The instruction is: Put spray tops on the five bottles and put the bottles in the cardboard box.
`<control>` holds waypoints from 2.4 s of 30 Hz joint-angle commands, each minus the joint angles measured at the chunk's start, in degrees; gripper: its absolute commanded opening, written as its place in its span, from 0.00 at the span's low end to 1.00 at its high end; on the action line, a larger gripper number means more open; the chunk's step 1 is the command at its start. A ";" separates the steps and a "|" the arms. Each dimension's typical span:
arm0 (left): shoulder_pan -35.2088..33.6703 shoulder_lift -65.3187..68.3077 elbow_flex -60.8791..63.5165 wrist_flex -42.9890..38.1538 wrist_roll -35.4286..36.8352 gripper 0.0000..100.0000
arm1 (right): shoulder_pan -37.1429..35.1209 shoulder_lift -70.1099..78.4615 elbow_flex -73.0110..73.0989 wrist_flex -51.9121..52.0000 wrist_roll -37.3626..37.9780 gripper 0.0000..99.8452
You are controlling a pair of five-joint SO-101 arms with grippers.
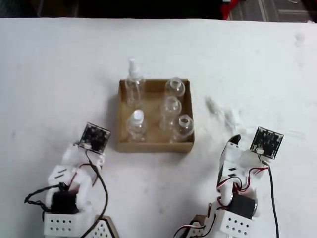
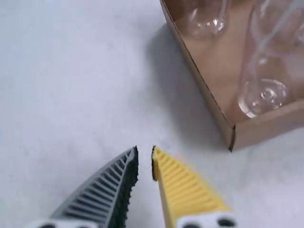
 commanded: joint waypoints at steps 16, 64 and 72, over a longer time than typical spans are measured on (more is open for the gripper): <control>-0.75 -0.57 -0.09 1.49 -0.53 0.08 | 0.84 0.22 0.53 1.19 0.26 0.15; -3.82 -0.40 -4.40 2.37 7.56 0.08 | -10.15 55.78 -46.33 15.43 34.73 0.03; -2.77 -0.40 -5.19 3.34 7.47 0.08 | -11.03 55.78 -44.40 6.02 45.98 0.03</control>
